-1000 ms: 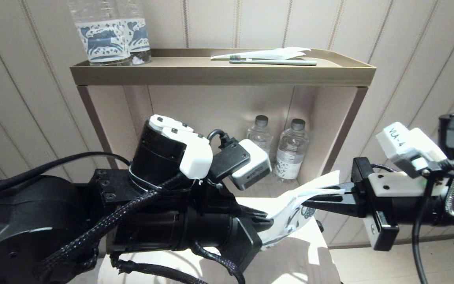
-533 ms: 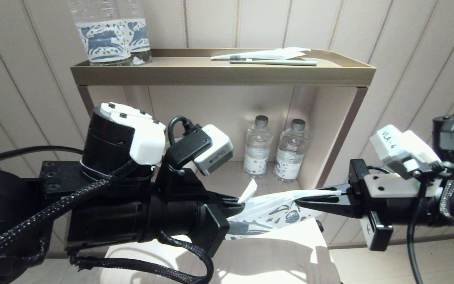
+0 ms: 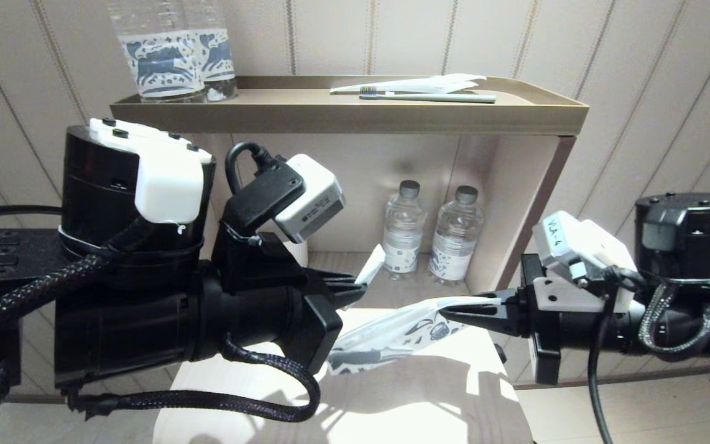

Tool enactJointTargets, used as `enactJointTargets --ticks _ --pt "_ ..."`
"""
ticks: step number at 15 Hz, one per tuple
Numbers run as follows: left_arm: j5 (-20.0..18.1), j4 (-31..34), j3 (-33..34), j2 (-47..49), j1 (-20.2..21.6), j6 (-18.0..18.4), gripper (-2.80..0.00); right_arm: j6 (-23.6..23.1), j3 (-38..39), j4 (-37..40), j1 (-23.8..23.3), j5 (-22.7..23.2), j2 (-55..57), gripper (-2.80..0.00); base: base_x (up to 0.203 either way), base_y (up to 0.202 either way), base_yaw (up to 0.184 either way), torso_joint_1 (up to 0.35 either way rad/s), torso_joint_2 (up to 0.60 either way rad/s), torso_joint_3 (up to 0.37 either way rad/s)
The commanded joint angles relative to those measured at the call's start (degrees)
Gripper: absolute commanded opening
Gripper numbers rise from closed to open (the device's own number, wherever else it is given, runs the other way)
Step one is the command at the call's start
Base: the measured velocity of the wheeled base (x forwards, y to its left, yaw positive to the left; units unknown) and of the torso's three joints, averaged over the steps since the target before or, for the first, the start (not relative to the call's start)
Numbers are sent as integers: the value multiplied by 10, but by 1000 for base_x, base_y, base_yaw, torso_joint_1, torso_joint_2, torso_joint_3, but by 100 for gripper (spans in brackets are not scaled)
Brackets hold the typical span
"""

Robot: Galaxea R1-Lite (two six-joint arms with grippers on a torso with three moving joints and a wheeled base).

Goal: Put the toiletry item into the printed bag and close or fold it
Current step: Place the toothpaste in the storage bag

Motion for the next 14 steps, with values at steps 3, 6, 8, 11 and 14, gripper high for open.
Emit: enactJointTargets --ticks 3,6,8,11,14 --pt "-10 -5 14 19 -7 -3 -280 -4 4 -1 7 -2 14 -280 0 0 0 0 0 0" --pt "-67 -7 3 38 -7 -5 -280 -4 3 -1 7 -2 13 -280 0 0 0 0 0 0" --pt "-72 -8 0 53 -15 -2 -280 -4 3 -1 7 -2 13 -280 0 0 0 0 0 0" --pt "-74 -8 6 58 -22 -6 -280 -4 3 0 7 -2 14 -280 0 0 0 0 0 0" --pt "-73 -60 18 77 -22 -5 -280 -5 3 -1 8 -1 13 -280 0 0 0 0 0 0"
